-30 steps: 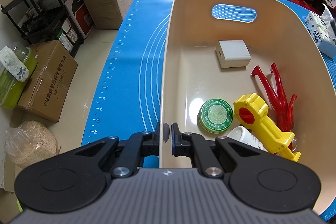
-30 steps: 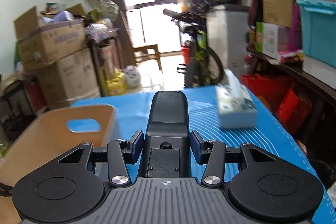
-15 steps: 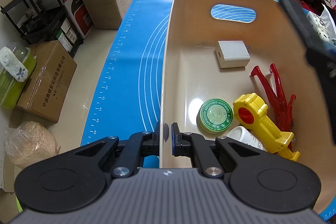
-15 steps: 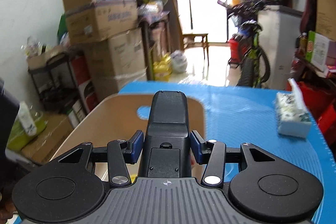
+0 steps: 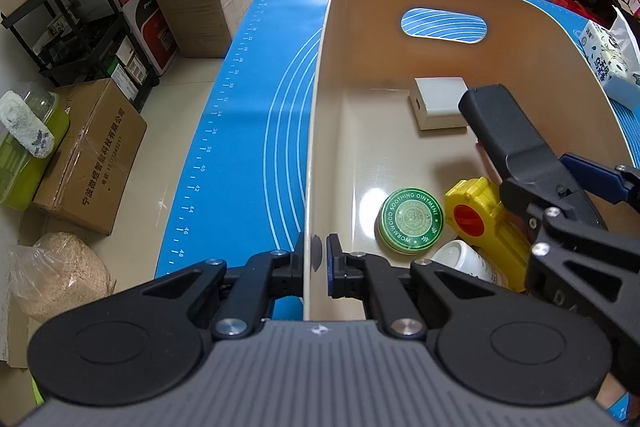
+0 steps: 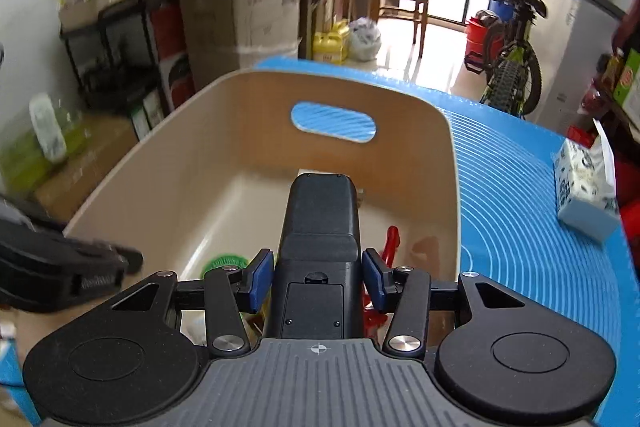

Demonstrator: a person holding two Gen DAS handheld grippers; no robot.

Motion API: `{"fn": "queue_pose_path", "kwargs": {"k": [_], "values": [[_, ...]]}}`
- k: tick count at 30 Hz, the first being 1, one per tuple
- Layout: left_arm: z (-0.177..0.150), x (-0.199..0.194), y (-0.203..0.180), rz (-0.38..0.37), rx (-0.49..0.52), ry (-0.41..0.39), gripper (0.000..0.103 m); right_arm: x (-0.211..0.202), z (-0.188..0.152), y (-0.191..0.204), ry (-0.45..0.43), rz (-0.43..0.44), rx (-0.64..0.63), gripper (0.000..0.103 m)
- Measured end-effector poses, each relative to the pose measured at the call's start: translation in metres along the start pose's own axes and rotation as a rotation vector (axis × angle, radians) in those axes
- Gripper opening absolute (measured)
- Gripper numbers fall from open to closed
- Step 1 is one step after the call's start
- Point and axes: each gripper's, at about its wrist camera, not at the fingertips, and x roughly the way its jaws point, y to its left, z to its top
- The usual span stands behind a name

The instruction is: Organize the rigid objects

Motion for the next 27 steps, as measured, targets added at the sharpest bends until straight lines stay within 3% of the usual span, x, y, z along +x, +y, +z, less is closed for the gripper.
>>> {"fn": "queue_pose_path", "kwargs": {"k": [6,14,20,21,22,24,27], "values": [[0.001,0.000,0.003,0.001,0.001,0.000,0.008,0.001,0.000,-0.001,0.030,-0.005,-0.021,0.054],[0.001,-0.010,0.003,0.017,-0.007,-0.024,0.010,-0.029,-0.001,-0.020,-0.039,0.058,0.067,0.071],[0.001,-0.036,0.001,0.065,-0.012,-0.092,0.018,-0.065,-0.003,-0.036,-0.099,0.075,0.098,0.080],[0.000,-0.041,0.000,0.069,-0.009,-0.102,0.027,-0.071,-0.005,-0.038,-0.108,0.077,0.105,0.080],[-0.001,-0.046,-0.002,0.073,-0.012,-0.109,0.045,-0.078,-0.006,-0.041,-0.116,0.081,0.110,0.082],[-0.005,-0.060,-0.006,0.074,-0.024,-0.142,0.060,-0.090,-0.009,-0.045,-0.132,0.081,0.116,0.084],[-0.011,-0.080,-0.017,0.063,-0.019,-0.181,0.063,-0.107,-0.013,-0.051,-0.149,0.074,0.125,0.088]]}}
